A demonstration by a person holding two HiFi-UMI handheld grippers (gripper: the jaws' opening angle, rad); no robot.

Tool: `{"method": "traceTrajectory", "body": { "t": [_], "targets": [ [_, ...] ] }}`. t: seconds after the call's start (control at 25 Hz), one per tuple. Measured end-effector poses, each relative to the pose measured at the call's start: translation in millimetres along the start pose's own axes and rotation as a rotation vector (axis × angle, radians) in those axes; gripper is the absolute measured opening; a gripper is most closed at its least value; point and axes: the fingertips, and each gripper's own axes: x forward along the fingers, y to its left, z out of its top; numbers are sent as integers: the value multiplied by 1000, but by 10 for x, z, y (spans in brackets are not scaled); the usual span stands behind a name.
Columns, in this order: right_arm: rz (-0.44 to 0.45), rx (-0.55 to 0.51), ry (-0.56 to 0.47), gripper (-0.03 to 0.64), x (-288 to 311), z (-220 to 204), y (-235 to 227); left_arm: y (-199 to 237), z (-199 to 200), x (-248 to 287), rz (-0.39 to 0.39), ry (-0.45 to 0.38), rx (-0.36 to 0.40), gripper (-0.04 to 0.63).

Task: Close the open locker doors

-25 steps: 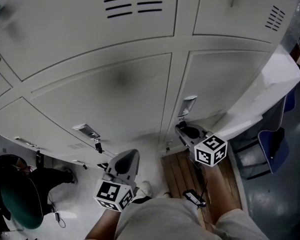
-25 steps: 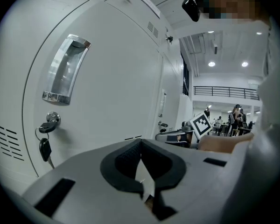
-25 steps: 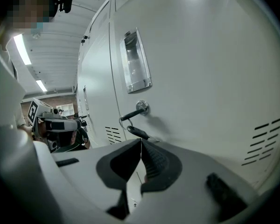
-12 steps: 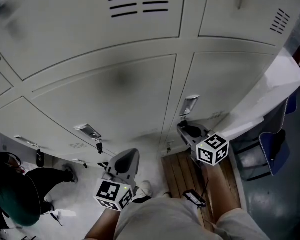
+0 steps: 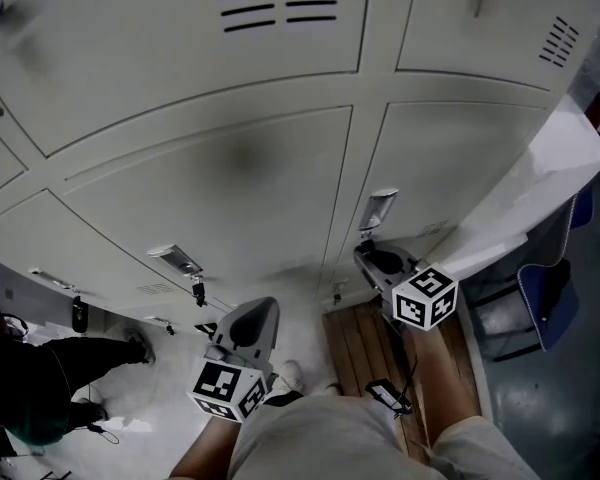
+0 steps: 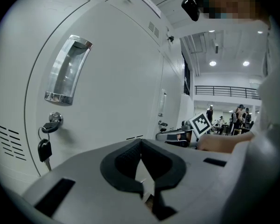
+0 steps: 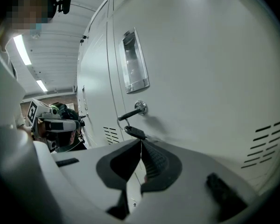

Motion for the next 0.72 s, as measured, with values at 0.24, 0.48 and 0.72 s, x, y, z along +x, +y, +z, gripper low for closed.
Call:
{"method": "traceTrajectory", "body": {
  "t": [0.24,0.48,0.72],
  "targets": [
    [2,0,3,28,-27,-15,30,-31,2,-38,-7,-9,-2,15],
    [0,3,6,28,-75,-51,65,-65,-28,-63,-10,-5,-4,15],
    [1,7,6,28,-132,-99,142,-132,-62,-83,-22,0,-3,15]
  ]
}}
